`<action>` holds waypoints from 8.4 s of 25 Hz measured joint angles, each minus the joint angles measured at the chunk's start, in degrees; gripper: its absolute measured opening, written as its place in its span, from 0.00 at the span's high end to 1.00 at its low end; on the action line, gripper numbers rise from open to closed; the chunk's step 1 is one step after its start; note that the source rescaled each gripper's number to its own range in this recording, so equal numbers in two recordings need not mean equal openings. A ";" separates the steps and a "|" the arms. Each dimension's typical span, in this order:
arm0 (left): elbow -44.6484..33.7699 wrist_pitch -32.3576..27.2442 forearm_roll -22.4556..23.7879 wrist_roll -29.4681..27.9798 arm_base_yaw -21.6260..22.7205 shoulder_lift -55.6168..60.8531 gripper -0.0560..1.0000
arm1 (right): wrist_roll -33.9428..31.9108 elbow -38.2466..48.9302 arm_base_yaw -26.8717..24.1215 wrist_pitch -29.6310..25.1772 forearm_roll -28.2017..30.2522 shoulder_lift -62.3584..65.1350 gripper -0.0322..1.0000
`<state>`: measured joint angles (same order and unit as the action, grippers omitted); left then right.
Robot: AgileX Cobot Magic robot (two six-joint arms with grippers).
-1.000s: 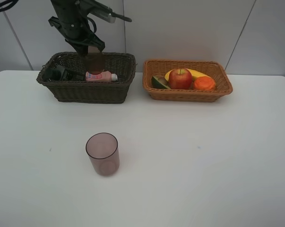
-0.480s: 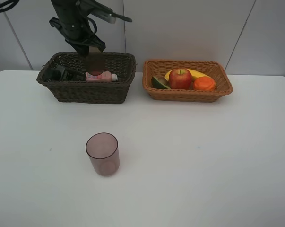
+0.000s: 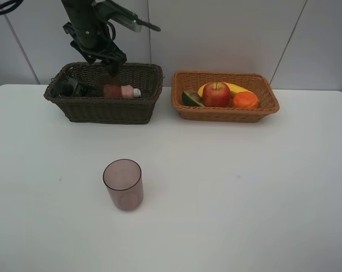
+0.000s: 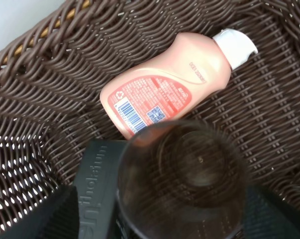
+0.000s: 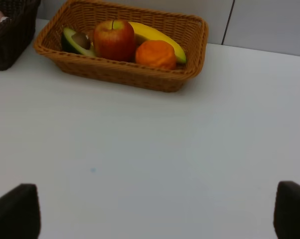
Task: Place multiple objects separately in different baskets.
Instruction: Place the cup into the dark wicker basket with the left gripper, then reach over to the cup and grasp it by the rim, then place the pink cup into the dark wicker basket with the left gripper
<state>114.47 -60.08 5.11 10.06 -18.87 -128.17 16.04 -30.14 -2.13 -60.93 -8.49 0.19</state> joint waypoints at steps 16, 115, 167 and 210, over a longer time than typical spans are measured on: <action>0.00 -0.87 -0.91 0.19 0.00 0.00 0.11 | 0.00 0.00 0.00 0.00 0.00 0.00 0.02; -58.27 16.63 -9.35 -3.90 -19.38 24.04 0.11 | 0.00 0.00 0.00 0.00 0.00 0.00 0.02; -58.27 18.10 -10.96 -3.90 -19.38 22.38 0.93 | 0.00 0.00 0.00 0.00 0.00 0.00 0.02; -20.25 1.44 0.07 -4.02 -9.46 22.31 0.93 | 0.00 0.00 0.00 0.00 0.00 0.00 0.02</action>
<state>94.22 -58.65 5.18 6.05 -28.34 -105.86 16.04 -30.14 -2.13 -60.93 -8.49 0.19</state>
